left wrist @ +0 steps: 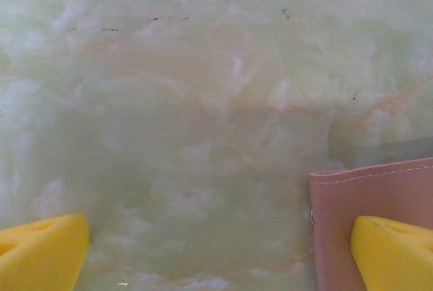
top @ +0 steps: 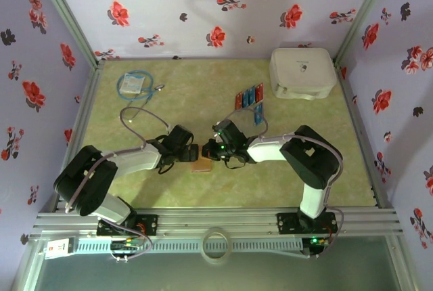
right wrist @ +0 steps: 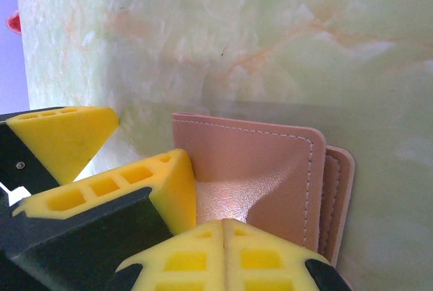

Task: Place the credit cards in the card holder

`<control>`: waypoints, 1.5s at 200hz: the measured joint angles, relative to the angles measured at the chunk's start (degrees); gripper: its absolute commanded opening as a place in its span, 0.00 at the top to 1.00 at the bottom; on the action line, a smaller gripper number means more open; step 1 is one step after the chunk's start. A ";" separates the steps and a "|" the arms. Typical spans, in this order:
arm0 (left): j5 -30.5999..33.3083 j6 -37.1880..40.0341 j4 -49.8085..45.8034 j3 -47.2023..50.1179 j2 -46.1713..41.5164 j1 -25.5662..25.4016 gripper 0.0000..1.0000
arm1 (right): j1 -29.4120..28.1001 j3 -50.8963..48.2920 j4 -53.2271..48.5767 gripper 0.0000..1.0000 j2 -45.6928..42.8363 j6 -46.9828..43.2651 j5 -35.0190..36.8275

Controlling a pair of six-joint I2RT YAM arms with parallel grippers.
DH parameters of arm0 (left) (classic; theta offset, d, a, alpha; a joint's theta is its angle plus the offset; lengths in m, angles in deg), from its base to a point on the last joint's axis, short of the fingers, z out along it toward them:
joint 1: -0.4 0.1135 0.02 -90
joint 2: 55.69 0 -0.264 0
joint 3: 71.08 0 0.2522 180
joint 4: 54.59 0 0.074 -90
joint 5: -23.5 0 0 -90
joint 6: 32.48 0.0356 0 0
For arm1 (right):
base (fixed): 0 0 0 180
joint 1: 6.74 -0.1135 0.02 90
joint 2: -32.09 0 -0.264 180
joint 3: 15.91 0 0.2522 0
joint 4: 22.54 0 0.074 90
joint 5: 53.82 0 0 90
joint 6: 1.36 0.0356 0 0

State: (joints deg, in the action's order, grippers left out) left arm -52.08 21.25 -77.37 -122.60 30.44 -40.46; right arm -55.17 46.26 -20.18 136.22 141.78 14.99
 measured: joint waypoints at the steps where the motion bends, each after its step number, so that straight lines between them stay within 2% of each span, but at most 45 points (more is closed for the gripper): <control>1: 0.00 0.00 0.00 0.00 0.00 0.00 0.00 | -0.02 0.00 0.00 1.00 -0.02 0.00 -0.02; 143: 0.13 -0.22 0.02 0.00 0.00 0.00 0.00 | -2.75 -0.63 -0.46 1.00 -1.11 -1.79 3.65; 217: 0.15 -0.26 0.02 0.00 0.00 0.00 0.00 | -4.50 -2.16 1.77 1.00 -1.55 -3.50 7.54; 291: 0.15 -0.42 0.00 0.00 0.00 0.00 0.00 | -4.74 -3.78 5.33 1.00 -1.25 -3.37 8.07; 300: 0.15 -0.42 0.00 0.00 0.00 0.00 0.00 | -4.74 -3.72 5.27 0.95 -1.25 -3.19 8.02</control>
State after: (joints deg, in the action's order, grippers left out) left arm -51.93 20.83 -77.37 -122.60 30.44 -40.46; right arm -59.91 42.54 -14.91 134.98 138.59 23.01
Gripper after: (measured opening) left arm 0.997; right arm 0.045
